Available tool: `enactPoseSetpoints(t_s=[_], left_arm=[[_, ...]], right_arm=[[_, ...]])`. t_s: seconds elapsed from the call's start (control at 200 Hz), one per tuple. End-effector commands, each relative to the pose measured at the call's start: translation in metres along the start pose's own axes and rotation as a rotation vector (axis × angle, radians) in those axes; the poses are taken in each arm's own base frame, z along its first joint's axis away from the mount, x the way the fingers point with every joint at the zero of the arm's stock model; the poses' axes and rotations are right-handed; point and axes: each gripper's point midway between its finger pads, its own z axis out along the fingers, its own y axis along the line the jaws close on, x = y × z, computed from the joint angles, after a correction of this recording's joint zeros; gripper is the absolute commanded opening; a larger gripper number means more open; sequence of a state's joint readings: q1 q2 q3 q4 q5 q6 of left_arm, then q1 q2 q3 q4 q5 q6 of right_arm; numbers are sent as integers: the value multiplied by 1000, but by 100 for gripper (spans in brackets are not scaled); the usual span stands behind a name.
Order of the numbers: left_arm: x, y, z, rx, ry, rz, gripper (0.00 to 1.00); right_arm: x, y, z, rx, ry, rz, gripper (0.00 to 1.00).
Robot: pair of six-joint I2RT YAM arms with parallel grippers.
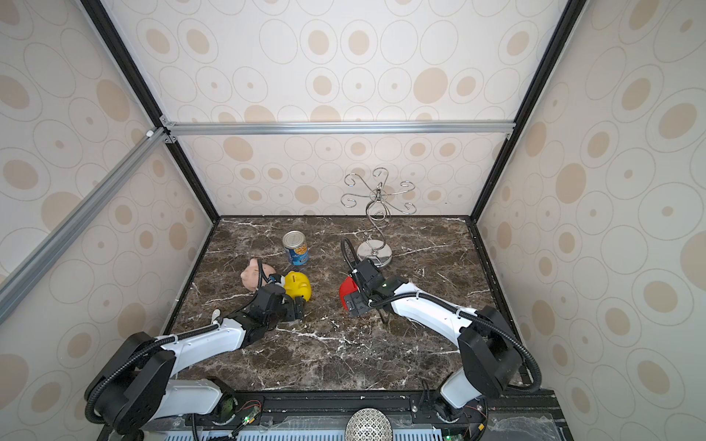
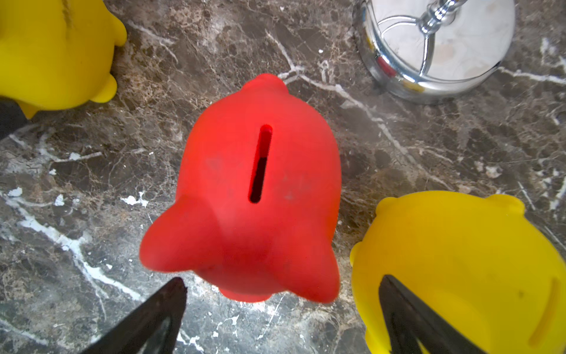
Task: Open piggy banks
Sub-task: Move the piggy bank to the center of the board.
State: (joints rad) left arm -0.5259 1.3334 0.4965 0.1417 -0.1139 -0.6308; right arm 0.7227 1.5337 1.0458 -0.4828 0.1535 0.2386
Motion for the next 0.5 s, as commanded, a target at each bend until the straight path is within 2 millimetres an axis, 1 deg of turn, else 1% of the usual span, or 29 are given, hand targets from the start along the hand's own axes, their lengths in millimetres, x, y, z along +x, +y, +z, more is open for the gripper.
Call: enactPoseSetpoints(t_s=[0.0, 0.1, 0.255, 0.395, 0.495], left_arm=[[-26, 3, 1, -35, -73, -4, 93], [-33, 10, 4, -54, -74, -18, 93], [-48, 17, 1, -64, -105, -49, 94], [-66, 9, -14, -37, -140, -50, 94], [-78, 2, -30, 1, -172, -65, 96]], right_arm=[[-10, 7, 3, -40, -7, 17, 99], [-10, 11, 8, -54, 0, 27, 97], [-13, 29, 12, -147, 19, 67, 92], [-15, 40, 10, -204, 20, 127, 90], [-17, 52, 8, -256, 20, 159, 88]])
